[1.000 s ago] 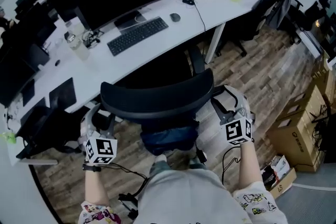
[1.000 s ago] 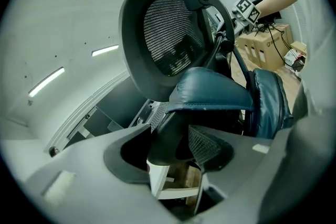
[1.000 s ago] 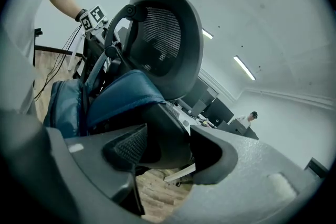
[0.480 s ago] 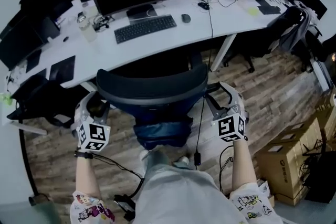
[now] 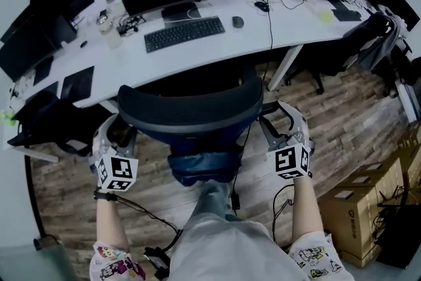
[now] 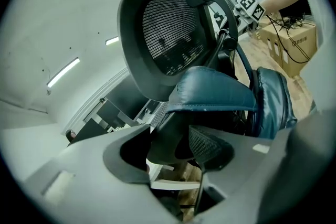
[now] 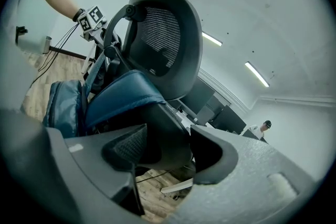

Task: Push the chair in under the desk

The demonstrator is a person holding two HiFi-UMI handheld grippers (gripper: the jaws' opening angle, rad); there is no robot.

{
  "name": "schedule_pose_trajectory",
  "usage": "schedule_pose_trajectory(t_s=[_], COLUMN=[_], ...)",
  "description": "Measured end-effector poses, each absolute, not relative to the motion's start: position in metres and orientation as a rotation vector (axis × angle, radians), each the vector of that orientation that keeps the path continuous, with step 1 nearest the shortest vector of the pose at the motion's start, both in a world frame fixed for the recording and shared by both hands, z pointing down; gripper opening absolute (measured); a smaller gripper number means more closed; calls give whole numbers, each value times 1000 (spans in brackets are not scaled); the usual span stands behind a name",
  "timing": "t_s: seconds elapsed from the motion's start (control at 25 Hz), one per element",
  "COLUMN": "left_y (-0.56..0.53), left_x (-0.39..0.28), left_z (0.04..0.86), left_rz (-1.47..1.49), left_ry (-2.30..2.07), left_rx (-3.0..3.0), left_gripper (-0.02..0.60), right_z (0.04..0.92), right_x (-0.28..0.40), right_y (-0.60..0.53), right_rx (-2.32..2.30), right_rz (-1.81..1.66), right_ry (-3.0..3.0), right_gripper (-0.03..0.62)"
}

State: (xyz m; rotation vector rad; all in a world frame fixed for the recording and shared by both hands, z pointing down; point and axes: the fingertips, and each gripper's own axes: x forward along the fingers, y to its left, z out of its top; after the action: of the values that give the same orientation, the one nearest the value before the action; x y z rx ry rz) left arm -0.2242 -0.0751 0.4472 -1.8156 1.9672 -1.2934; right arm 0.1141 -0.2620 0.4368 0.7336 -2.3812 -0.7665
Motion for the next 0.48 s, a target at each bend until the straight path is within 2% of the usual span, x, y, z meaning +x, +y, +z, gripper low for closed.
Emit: schedule_pose_trajectory(t_s=[0.48], left_y=[-136], left_x=[-234], left_z=[450], left_rz=[-1298], left_ry=[1967], left_rx=[-1820], left_gripper=[235], right_z=[438], right_x=[97], right_y=[-334], right_rx=[683], right_rz=[-756], right_ry=[-2387], right_gripper=[259])
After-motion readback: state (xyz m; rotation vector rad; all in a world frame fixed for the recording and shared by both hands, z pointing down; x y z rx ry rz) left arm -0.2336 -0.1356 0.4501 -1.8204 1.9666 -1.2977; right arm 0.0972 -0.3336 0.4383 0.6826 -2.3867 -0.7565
